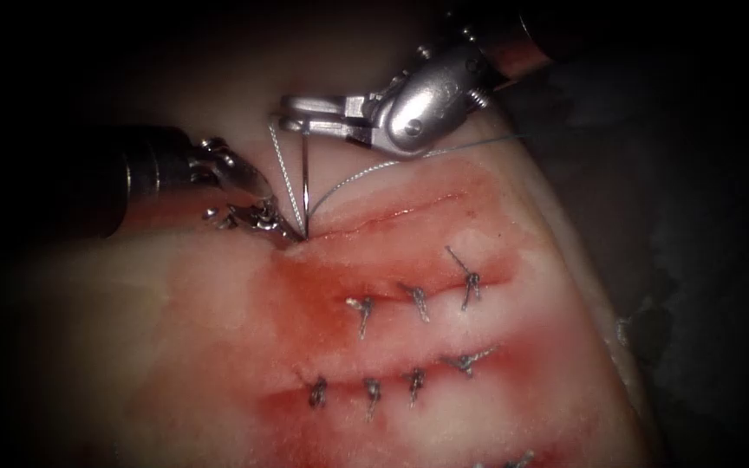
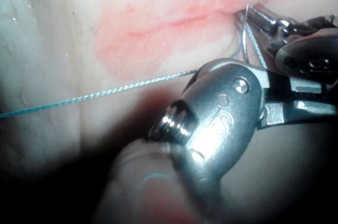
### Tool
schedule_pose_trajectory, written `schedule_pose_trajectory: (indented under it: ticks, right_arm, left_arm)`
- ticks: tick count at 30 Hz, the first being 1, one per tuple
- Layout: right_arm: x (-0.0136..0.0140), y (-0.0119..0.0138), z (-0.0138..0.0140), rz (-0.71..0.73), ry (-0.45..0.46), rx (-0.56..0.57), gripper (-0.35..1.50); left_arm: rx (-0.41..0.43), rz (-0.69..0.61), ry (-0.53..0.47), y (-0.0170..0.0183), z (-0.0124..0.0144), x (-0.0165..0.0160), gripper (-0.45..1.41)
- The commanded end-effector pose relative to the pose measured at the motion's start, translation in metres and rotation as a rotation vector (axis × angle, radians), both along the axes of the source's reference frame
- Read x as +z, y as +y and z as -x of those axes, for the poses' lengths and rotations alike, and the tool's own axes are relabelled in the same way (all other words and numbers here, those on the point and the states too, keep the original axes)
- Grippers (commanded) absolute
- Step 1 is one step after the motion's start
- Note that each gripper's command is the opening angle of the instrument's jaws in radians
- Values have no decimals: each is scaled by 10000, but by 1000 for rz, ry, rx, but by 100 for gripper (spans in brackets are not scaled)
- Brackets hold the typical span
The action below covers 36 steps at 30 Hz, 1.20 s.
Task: Wound Closure
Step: Insert the needle into the bottom half of the tissue using the right gripper
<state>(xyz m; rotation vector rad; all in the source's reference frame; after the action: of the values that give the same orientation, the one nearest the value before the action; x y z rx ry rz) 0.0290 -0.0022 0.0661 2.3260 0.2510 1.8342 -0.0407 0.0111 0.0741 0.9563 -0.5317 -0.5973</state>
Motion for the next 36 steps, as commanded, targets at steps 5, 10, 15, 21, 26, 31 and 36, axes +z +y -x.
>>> schedule_pose_trajectory:
  ticks: [5,10,15,21,26,31,36]
  right_arm:
    - [1,4,-8,13,6,3,-35]
    - [-2,7,-8,27,8,6,-35]
    - [-7,10,-8,51,14,6,-35]
    - [-8,10,-8,56,22,-5,-35]
    - [-7,9,-8,58,22,-10,-35]
    - [-6,8,-9,59,22,-11,-35]
    - [-4,6,-8,67,24,-12,-35]
  left_arm:
    - [-6,-72,-15,22,7,-5,-45]
    - [-8,-127,-43,17,10,-1,-45]
    - [24,-149,-32,8,23,5,-45]
    - [62,-152,-36,9,30,13,-45]
    - [92,-166,-40,14,28,11,-45]
    - [89,-169,-39,18,26,6,-45]
    - [88,-172,-36,16,22,5,-45]
